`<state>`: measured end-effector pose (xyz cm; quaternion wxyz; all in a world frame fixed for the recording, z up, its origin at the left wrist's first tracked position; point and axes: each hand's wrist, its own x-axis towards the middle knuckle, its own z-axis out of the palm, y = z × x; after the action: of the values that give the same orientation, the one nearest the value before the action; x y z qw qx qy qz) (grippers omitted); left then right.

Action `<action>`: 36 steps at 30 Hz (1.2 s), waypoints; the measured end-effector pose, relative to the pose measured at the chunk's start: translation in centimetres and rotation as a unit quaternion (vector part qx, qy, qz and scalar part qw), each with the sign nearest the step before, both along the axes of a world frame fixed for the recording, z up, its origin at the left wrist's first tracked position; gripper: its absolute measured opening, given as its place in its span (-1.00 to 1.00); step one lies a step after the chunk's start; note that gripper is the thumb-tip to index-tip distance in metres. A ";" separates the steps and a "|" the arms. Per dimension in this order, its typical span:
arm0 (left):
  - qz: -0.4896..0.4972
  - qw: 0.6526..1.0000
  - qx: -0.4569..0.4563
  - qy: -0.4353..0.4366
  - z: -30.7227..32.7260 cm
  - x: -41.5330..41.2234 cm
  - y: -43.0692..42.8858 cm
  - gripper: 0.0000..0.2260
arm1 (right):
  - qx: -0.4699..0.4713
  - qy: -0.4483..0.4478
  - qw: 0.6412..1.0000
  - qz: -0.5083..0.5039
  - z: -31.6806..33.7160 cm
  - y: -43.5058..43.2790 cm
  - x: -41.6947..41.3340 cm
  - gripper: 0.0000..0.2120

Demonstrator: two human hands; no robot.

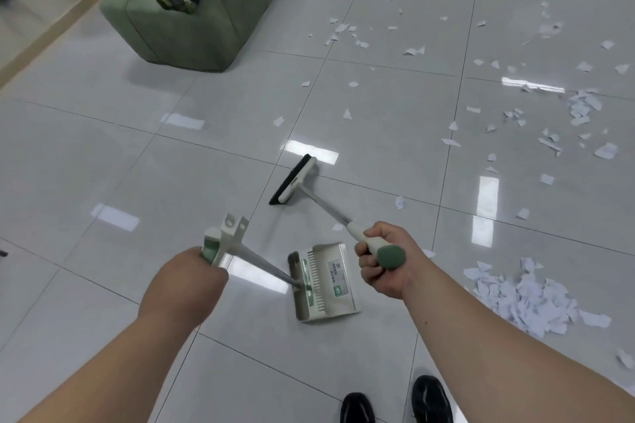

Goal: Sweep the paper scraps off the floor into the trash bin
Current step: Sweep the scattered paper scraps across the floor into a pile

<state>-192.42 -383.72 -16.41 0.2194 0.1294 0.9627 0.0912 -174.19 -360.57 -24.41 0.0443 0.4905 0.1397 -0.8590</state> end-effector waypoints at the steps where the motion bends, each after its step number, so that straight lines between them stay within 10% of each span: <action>1: -0.006 1.000 -0.002 0.002 0.0 -0.2 0.3 -0.96 | -0.004 -0.006 1.000 -0.009 -0.3 -0.2 0.9 -0.80; 23: -0.009 0.999 0.011 -0.035 1.4 0.1 0.2 -0.92 | 0.026 -0.056 0.987 -0.146 9.7 -6.1 20.7 -0.74; 36: -0.029 0.994 0.075 -0.069 3.3 9.7 4.3 -0.96 | -0.009 -0.061 0.989 -0.137 4.2 -4.3 25.9 -0.72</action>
<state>-182.69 -379.41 -13.14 0.2777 0.1669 0.9316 0.1650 -148.25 -364.92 -20.23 -0.0605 0.5562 0.0607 -0.8266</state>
